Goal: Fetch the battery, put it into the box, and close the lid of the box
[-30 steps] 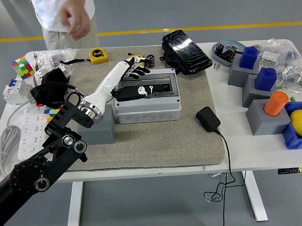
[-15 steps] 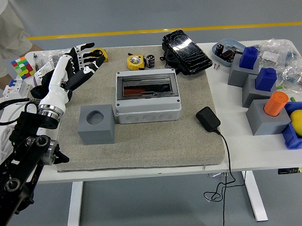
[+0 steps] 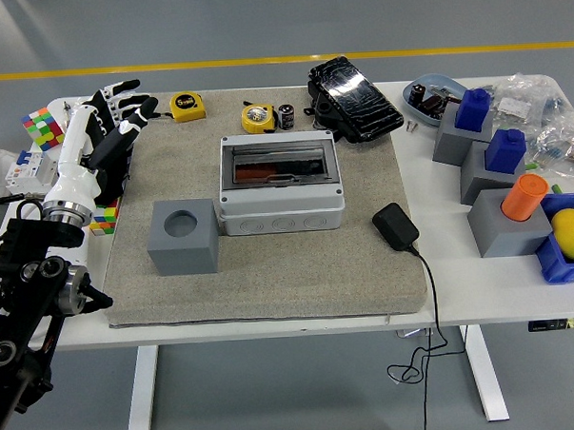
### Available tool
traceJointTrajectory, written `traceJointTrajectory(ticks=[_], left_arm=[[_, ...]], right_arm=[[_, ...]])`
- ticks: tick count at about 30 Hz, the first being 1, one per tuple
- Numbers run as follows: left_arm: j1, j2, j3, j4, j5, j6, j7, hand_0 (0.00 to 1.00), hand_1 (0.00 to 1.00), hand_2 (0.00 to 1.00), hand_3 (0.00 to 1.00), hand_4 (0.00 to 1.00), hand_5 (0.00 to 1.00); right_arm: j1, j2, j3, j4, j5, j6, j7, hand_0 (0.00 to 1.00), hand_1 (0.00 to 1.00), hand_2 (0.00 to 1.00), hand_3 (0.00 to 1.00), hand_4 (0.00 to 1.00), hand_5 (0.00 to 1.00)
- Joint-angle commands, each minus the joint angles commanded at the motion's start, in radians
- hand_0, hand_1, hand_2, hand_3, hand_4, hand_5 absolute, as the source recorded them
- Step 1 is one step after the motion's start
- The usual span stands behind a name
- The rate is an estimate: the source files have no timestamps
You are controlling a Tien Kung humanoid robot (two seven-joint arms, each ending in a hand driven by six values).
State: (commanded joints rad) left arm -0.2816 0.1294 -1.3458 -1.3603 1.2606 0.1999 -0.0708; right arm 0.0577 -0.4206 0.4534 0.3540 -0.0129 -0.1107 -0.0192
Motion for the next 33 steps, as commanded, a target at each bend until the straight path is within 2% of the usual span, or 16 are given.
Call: traceJointTrajectory(ticks=[12,33], left_arm=[[0.001,-0.001,-0.007,0.003,0.013,-0.022,0.029,0.537,0.645,0.67,0.737,0.998,0.488],[0.005,-0.004,-0.015,-0.003,0.015,-0.029,0.035,0.53,0.636,0.664,0.728,0.998,0.473]], right_arm=[[0.003,0.0,-0.005,0.001,-0.001,0.001,-0.001,0.547,0.599,0.585,0.543,0.924,0.481],[0.001,-0.003,0.001,0.001,-0.003,0.006,-0.01,0.546,0.6,0.587,0.544,0.923,0.484]])
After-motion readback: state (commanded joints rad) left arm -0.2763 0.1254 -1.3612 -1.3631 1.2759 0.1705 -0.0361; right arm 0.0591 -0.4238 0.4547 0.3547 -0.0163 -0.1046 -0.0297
